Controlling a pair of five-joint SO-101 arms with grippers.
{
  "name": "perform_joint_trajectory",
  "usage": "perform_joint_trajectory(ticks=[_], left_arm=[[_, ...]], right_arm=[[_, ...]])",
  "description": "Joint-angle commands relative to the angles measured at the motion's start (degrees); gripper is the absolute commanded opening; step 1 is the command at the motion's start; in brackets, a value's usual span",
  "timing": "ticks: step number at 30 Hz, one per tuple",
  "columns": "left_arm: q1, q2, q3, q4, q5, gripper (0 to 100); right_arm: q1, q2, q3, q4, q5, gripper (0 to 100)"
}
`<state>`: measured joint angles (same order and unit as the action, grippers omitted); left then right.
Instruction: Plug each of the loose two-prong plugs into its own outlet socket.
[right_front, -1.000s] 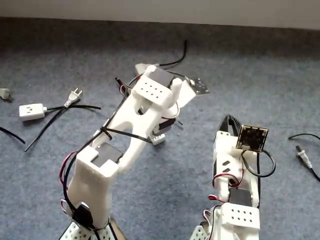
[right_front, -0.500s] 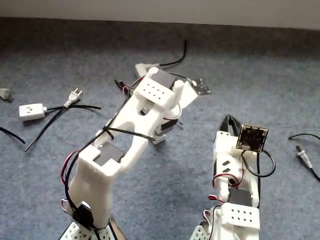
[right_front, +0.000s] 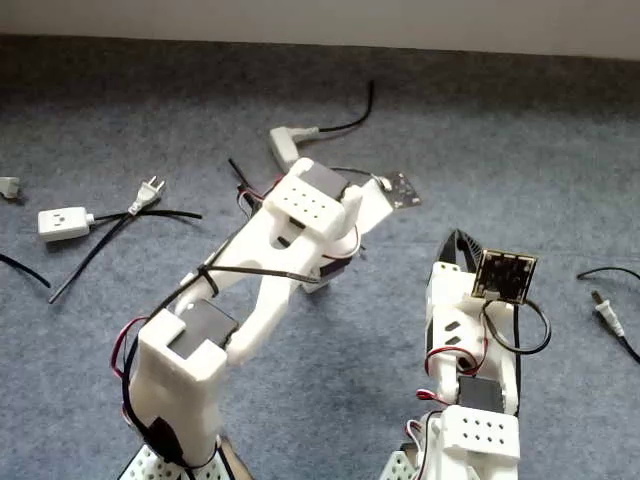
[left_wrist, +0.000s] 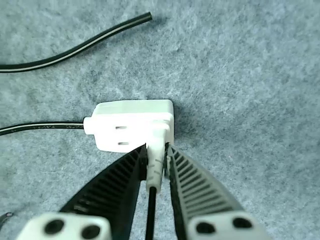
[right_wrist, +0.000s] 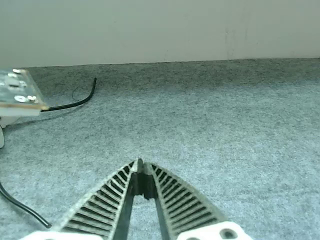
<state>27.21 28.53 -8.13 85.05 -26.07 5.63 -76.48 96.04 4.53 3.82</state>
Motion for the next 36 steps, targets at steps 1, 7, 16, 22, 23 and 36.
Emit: perform_joint_trajectory(ticks=[1, 7, 16, 22, 23, 36], left_arm=[[0.92, 0.57, 1.71, -1.67, 0.35, 1], [0.48, 0.13, 1.63, -1.67, 0.44, 13], [0.22, 0.48, -14.81, 10.64, 13.98, 22], [-0.4, 0.04, -24.4, 14.68, 13.98, 29], [-0.84, 0.04, -25.8, 14.86, 14.07, 29], [-3.56, 0.04, -49.01, 14.59, 18.02, 29]], right_arm=[[-0.48, -0.4, 6.81, -0.04, 0.7, 0.8], [-0.48, -0.4, 6.81, -0.04, 0.7, 0.8], [-0.48, -0.4, 6.81, -0.13, 0.7, 0.8], [-0.48, -0.4, 6.81, -0.13, 0.7, 0.8], [-0.48, -0.4, 6.81, -0.13, 0.7, 0.8], [-0.4, -0.4, 6.9, -0.13, 0.7, 0.8]])
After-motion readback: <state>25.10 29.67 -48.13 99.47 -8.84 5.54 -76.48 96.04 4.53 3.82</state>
